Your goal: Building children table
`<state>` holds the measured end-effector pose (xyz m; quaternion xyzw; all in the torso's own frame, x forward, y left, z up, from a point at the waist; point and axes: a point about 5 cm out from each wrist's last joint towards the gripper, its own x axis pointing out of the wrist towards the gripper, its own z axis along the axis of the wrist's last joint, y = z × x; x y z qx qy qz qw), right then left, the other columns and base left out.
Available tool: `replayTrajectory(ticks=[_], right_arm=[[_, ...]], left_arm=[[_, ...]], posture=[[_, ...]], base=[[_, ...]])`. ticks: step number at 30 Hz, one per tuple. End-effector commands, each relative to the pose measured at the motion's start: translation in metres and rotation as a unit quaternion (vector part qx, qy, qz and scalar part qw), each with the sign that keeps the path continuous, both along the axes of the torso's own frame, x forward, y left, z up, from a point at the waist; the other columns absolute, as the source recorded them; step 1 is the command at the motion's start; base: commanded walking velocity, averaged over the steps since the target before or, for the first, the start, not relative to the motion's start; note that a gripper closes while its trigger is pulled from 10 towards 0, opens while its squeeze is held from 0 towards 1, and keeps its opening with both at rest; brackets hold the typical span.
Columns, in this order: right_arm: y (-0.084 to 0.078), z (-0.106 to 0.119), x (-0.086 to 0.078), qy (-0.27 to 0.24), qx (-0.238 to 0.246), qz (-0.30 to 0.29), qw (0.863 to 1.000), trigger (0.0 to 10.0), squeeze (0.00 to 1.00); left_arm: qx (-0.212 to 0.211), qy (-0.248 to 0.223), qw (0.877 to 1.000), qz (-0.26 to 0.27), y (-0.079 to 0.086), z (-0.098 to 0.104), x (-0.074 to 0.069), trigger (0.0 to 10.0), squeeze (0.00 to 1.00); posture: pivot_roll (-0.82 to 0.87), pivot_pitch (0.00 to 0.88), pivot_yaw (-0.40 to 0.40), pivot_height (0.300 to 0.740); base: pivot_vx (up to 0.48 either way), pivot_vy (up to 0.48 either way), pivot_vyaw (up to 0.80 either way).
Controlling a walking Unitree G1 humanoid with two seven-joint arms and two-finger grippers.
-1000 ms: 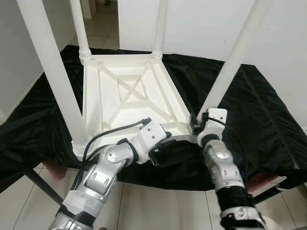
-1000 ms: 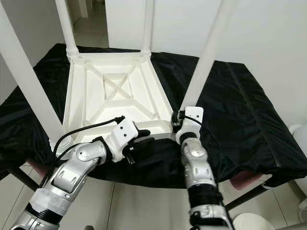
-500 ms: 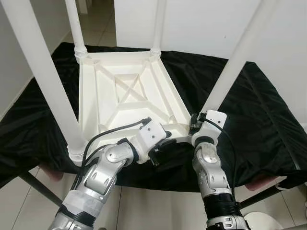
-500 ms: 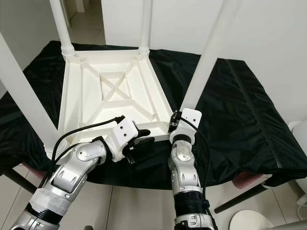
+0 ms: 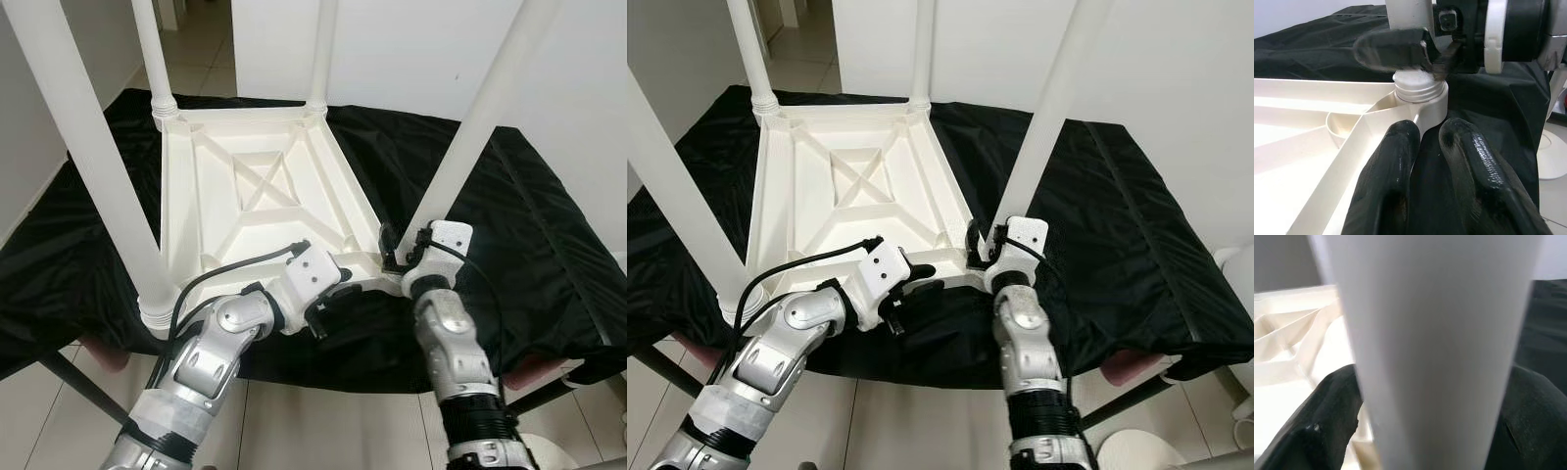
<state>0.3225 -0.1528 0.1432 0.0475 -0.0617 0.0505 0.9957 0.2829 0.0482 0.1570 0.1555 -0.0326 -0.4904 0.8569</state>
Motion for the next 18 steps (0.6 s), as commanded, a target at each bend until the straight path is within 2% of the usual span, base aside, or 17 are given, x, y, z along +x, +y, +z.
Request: replayTrajectory(ticks=[1, 2, 7, 9, 18], right_arm=[[-0.003, -0.009, -0.002, 0.015, -0.011, 0.035, 0.999, 10.0, 0.00], [-0.007, -0.010, -0.002, 0.014, -0.021, 0.059, 0.998, 10.0, 0.00], [-0.014, -0.010, -0.001, 0.011, -0.053, 0.104, 0.993, 10.0, 0.00], [-0.022, -0.010, 0.002, 0.011, -0.086, 0.152, 0.985, 10.0, 0.00], [-0.039, -0.006, 0.012, 0.024, -0.128, 0.218, 0.967, 9.9, 0.00]], left_arm=[[-0.002, -0.004, 1.000, 0.009, -0.001, 0.000, 0.001, 10.0, 0.00], [-0.002, -0.004, 1.000, 0.008, -0.001, 0.000, 0.002, 10.0, 0.00], [-0.002, -0.004, 1.000, 0.006, -0.002, 0.001, 0.002, 10.0, 0.00], [-0.001, -0.005, 1.000, 0.003, -0.002, 0.001, 0.002, 10.0, 0.00], [0.001, -0.009, 1.000, 0.001, -0.002, 0.002, 0.003, 10.0, 0.00]], posture=[[0.04, 0.022, -0.055, 0.740], [0.04, 0.021, -0.055, 0.740], [0.03, 0.016, -0.049, 0.740], [0.03, 0.010, -0.046, 0.740], [0.05, 0.002, -0.047, 0.740]], base=[[0.000, 0.000, 0.00], [0.000, 0.000, 0.00], [0.000, 0.000, 0.00], [0.000, 0.000, 0.00], [0.000, 0.000, 0.00]])
